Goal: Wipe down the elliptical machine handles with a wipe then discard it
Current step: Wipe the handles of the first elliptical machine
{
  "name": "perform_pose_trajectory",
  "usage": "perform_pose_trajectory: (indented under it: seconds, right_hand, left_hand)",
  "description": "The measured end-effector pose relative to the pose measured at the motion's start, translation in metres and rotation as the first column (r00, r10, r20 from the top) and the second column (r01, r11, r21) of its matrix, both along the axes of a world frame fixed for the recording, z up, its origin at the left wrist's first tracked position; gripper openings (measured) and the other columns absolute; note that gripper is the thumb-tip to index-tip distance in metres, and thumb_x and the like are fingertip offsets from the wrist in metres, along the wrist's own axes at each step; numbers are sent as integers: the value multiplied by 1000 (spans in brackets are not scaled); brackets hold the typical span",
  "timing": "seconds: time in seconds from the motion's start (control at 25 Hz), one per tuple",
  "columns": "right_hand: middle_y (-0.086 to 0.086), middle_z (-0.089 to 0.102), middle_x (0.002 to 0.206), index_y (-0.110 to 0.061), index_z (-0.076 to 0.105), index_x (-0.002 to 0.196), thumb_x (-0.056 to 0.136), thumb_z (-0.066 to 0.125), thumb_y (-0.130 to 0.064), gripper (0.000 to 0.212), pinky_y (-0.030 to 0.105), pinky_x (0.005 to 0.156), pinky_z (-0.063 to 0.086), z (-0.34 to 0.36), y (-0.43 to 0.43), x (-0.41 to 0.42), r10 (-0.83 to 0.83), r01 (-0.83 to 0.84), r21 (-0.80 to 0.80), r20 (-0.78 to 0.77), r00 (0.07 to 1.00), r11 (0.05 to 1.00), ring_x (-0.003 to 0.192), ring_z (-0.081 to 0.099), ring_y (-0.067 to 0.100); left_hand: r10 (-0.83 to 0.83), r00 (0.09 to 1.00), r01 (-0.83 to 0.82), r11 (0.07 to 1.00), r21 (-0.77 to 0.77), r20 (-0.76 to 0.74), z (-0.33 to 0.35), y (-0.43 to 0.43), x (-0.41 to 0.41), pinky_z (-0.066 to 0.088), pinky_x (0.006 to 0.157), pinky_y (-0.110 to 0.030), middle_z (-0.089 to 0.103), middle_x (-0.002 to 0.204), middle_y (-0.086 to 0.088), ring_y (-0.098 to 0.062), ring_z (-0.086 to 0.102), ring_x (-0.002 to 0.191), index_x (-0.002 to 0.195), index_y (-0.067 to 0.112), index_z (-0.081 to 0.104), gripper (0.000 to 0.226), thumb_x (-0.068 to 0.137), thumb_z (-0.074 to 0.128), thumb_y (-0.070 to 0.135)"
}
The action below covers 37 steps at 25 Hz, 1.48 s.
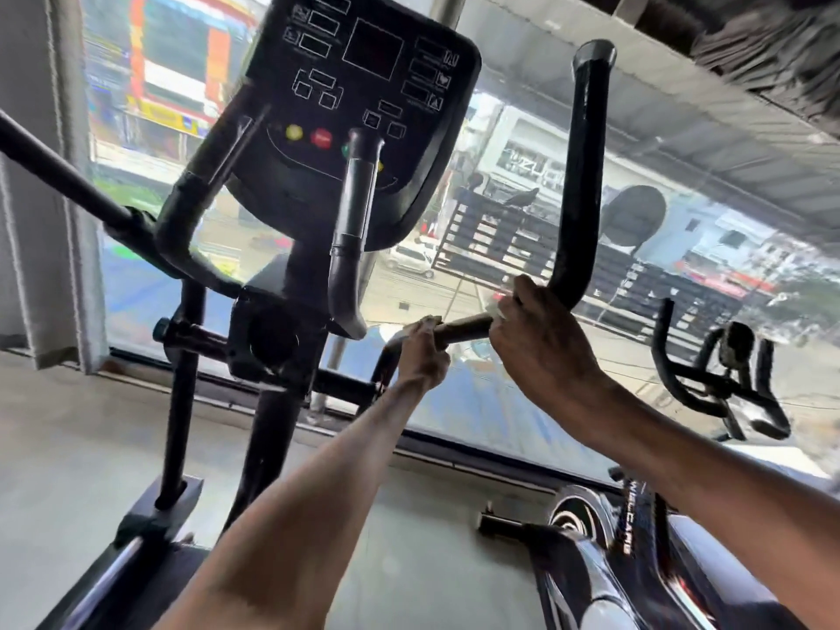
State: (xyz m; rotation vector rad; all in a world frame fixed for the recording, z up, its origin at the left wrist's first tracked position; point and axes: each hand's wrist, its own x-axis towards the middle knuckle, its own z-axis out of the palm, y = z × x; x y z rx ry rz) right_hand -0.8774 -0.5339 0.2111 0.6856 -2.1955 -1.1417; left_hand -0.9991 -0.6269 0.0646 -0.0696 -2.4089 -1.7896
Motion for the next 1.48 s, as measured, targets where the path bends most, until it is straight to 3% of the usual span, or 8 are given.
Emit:
perform_pose_trajectory:
  seconds: [0.2,0.48,0.6,0.72,0.84,1.12,1.32,1.48]
  right_hand:
    - [-1,59,62,-21,61,53,65,79,-9,24,33,70,44,-22,-20,-37,-143,139,34,129,981,990,81,58,25]
    - [8,67,111,-8,70,110,96,51,-3,24,36,99,42,-64,-45,-83,-270,263,60,199,942,963,125,45,31]
    - [13,67,116,-3,69,114,97,52,-4,24,36,99,43,-81,-53,-105,-355,339,106,256,899,935,129,43,31]
    - [13,66,121,-3,68,118,98,51,-4,26,36,102,43,-87,-53,-114,-343,321,123,275,898,939,130,42,31]
    - [10,68,114,-5,69,114,96,55,-5,23,36,99,44,-71,-52,-103,-293,284,72,268,918,956,125,45,31]
    - [5,70,98,-16,68,96,88,53,1,24,34,90,45,1,-36,-41,-335,347,-36,183,924,937,120,51,31]
    - [10,71,103,-13,71,103,92,54,-6,21,37,94,45,-44,-55,-82,-418,419,44,211,883,907,113,51,33]
    - [5,69,111,-13,70,111,94,61,-13,19,35,95,47,-66,-63,-119,-428,425,72,266,864,902,121,48,29]
  left_hand:
    - [-60,998,60,997,-42,-8,-17,-7,-14,36,114,-28,57,145,-9,-26,48,137,151,16,46,74,82,54,-9]
    - [-47,994,52,998,48,-104,-49,-15,-48,36,117,-26,53,151,-5,-22,51,138,152,12,45,73,85,51,-17]
    - [-89,990,90,996,5,-111,-60,-15,-62,44,102,-15,54,147,-1,-19,60,126,152,8,44,60,95,51,-9]
    - [-44,992,35,996,-81,-116,-61,-15,-62,40,117,-44,50,151,-22,-43,47,140,151,1,43,50,102,49,5]
    - [-28,990,26,1000,-17,-136,-62,-8,-66,42,115,-34,57,147,-6,-27,54,135,149,12,50,66,87,58,-10]
    - [0,999,3,998,70,-43,-36,-12,-49,43,115,-39,64,137,-5,-22,57,129,142,19,57,65,84,61,-10]
    - [-11,998,20,992,128,-69,-50,-14,-60,49,111,-43,67,136,-6,-22,62,125,141,15,59,69,81,59,-18]
    - [49,990,-37,995,90,-136,-49,-11,-56,52,100,-29,71,123,-3,-17,65,111,130,9,65,48,88,59,-13]
